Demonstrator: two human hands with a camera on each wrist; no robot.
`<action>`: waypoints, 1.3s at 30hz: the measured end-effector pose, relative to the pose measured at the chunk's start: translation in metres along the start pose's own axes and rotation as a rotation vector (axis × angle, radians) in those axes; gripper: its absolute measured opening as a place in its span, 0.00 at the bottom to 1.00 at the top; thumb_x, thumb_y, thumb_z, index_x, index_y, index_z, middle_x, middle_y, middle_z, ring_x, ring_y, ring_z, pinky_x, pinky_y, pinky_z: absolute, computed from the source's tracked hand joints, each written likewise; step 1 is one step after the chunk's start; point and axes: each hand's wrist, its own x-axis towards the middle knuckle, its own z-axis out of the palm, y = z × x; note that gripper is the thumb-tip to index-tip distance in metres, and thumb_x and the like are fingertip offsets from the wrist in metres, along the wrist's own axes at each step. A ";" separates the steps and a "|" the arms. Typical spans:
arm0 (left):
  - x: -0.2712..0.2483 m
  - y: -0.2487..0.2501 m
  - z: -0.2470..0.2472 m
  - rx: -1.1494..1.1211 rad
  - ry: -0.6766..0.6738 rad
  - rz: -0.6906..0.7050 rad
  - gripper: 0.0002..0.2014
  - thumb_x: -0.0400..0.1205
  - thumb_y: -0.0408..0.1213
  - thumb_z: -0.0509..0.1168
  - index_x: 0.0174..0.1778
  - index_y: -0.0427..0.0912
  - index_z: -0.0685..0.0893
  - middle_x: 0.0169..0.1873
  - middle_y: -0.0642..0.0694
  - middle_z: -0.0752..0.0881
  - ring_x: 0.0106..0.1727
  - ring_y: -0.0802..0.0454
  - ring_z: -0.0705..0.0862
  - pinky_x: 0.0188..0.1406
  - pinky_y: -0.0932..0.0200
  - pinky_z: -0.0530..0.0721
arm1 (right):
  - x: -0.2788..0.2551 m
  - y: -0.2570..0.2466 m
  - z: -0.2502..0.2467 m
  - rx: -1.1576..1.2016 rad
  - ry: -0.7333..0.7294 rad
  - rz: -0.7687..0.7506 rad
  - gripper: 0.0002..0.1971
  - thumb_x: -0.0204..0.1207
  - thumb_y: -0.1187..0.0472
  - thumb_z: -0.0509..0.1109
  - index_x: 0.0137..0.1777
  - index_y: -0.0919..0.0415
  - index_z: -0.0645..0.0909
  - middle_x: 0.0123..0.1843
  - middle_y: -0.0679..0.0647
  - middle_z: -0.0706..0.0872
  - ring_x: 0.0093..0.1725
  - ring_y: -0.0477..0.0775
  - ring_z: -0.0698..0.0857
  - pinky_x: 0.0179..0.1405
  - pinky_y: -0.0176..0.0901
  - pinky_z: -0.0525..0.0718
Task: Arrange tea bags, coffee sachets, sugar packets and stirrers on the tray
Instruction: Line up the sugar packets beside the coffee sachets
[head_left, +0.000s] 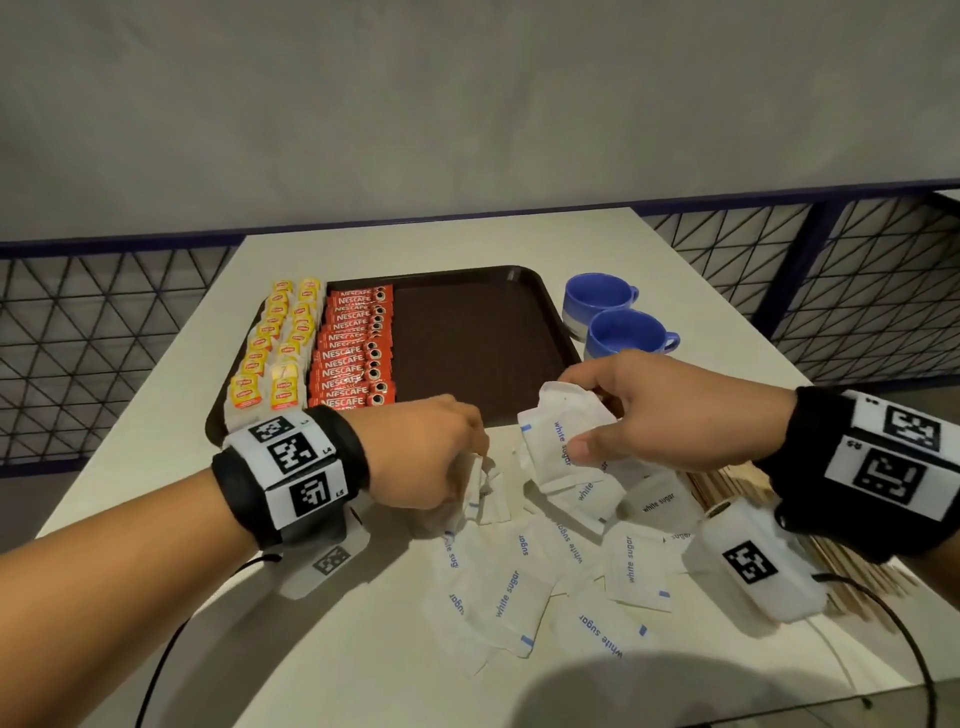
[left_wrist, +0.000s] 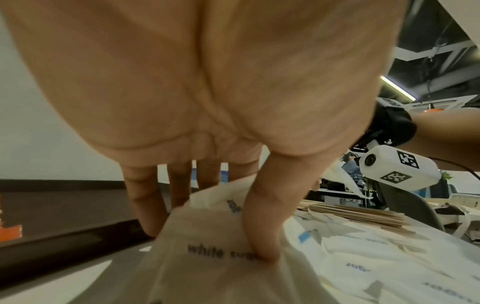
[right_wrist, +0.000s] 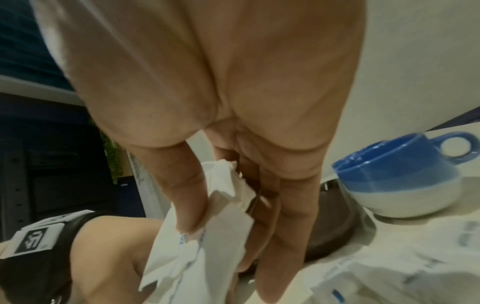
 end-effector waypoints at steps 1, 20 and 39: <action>-0.001 -0.001 0.000 -0.001 -0.019 -0.013 0.16 0.82 0.40 0.70 0.67 0.49 0.86 0.67 0.56 0.76 0.67 0.54 0.77 0.66 0.50 0.83 | 0.000 -0.002 0.001 0.000 0.005 -0.013 0.11 0.79 0.56 0.80 0.59 0.47 0.86 0.50 0.42 0.92 0.48 0.43 0.91 0.51 0.43 0.91; -0.050 -0.034 0.032 -1.203 0.461 -0.215 0.22 0.81 0.32 0.77 0.69 0.50 0.83 0.52 0.45 0.94 0.54 0.41 0.93 0.64 0.33 0.88 | 0.008 -0.028 0.061 0.687 0.457 -0.106 0.13 0.81 0.63 0.77 0.61 0.47 0.86 0.53 0.43 0.95 0.52 0.45 0.94 0.50 0.43 0.93; -0.033 0.021 0.036 -2.108 0.486 -0.072 0.24 0.89 0.23 0.50 0.77 0.44 0.79 0.64 0.37 0.91 0.63 0.34 0.91 0.60 0.28 0.88 | 0.045 -0.039 0.085 0.770 0.571 -0.006 0.15 0.80 0.63 0.79 0.62 0.47 0.84 0.54 0.43 0.94 0.53 0.44 0.94 0.49 0.46 0.95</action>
